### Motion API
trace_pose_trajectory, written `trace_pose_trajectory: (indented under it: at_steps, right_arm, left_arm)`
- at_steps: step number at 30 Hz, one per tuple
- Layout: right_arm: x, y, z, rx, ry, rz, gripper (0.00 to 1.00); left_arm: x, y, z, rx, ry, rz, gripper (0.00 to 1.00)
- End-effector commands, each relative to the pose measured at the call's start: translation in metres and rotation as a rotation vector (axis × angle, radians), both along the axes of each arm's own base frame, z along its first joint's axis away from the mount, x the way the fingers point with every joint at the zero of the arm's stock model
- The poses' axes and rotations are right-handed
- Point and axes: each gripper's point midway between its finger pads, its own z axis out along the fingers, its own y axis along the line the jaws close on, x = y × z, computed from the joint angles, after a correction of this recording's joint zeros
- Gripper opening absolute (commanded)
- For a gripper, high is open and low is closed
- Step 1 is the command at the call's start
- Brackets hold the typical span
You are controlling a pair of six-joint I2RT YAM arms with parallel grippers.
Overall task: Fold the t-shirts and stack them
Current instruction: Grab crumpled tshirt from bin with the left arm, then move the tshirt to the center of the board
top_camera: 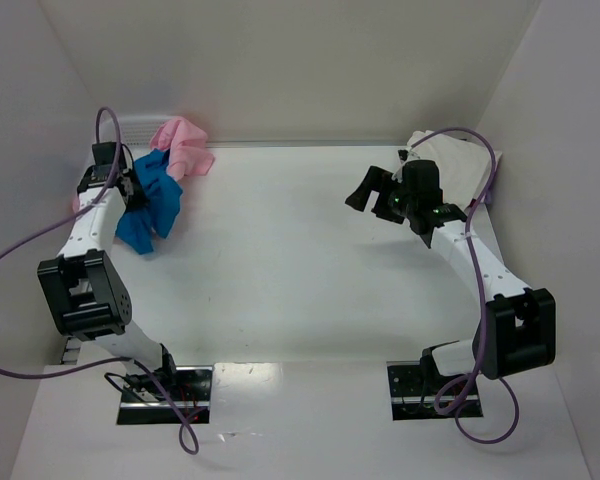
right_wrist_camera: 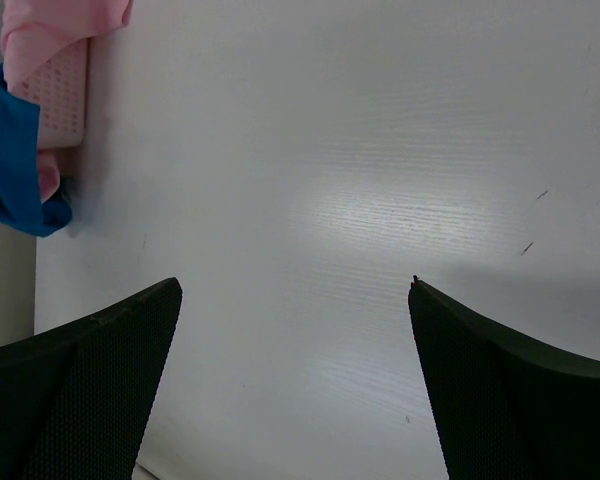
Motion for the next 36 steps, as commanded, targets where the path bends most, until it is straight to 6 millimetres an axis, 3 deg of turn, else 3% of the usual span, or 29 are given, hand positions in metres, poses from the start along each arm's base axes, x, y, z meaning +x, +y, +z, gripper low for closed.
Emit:
trace_pose_trajectory:
  at_steps: [1,2,5,6,7,9,10,11,12,14,16,17,19,22,24,26,29,31,36]
  right_arm:
    - [0.004,0.006,0.009,0.007,-0.041,0.02,1.0]
    - [0.004,0.006,0.009,0.007,-0.041,0.02,1.0]
    - [0.005,0.007,0.013,0.009,-0.05,0.02,1.0]
    - [0.005,0.007,0.013,0.009,-0.05,0.02,1.0]
    - [0.005,0.007,0.013,0.009,-0.05,0.02,1.0]
    - [0.006,0.013,0.019,0.025,-0.063,0.033,1.0]
    - [0.006,0.013,0.019,0.026,-0.063,0.034,1.0]
    - [0.004,0.012,0.024,0.028,-0.075,0.034,1.0]
    - [0.003,0.012,0.028,0.031,-0.087,0.034,1.0]
    - [0.001,0.01,0.037,0.038,-0.106,0.021,1.0]
    - [-0.001,0.008,0.04,0.035,-0.116,0.012,1.0]
    - [-0.004,0.006,0.042,0.033,-0.125,0.004,1.0]
    - [-0.008,0.005,0.042,0.041,-0.125,0.0,1.0]
    - [-0.015,0.002,0.051,0.043,-0.153,-0.008,1.0]
    - [-0.018,0.004,0.06,0.057,-0.186,0.004,1.0]
    - [-0.022,0.005,0.075,0.083,-0.237,0.013,1.0]
    - [-0.028,0.011,0.087,0.132,-0.263,0.039,1.0]
    - [-0.032,0.02,0.098,0.174,-0.28,0.087,1.0]
    - [-0.038,0.04,0.13,0.298,-0.343,0.162,1.0]
  left_arm:
    - [0.015,-0.003,0.078,0.015,-0.178,-0.022,0.0]
    - [0.018,-0.004,0.112,0.019,-0.249,-0.026,0.0]
    - [0.021,-0.02,0.174,-0.001,-0.382,-0.1,0.0]
    - [0.024,-0.03,0.217,-0.015,-0.477,-0.148,0.0]
    - [0.024,-0.036,0.239,-0.017,-0.523,-0.176,0.0]
    - [0.031,-0.069,0.258,-0.023,-0.529,-0.285,0.0]
    - [0.028,-0.086,0.293,-0.019,-0.599,-0.351,0.0]
    - [0.031,-0.111,0.29,-0.058,-0.572,-0.418,0.0]
    - [0.026,-0.147,0.303,-0.104,-0.587,-0.541,0.0]
    - [0.008,-0.2,0.324,-0.137,-0.627,-0.723,0.0]
    - [-0.007,-0.233,0.333,-0.163,-0.64,-0.829,0.0]
    - [-0.02,-0.265,0.338,-0.185,-0.649,-0.944,0.0]
    - [-0.035,-0.295,0.34,-0.213,-0.645,-1.023,0.0]
    - [-0.03,-0.305,0.311,-0.2,-0.559,-1.014,0.0]
    - [-0.038,-0.315,0.305,-0.212,-0.54,-1.041,0.0]
    - [-0.05,-0.333,0.305,-0.245,-0.537,-1.107,0.0]
    - [-0.065,-0.353,0.327,-0.267,-0.589,-1.184,0.0]
    - [-0.06,-0.362,0.32,-0.28,-0.569,-1.201,0.0]
    - [-0.047,-0.369,0.272,-0.286,-0.446,-1.191,0.0]
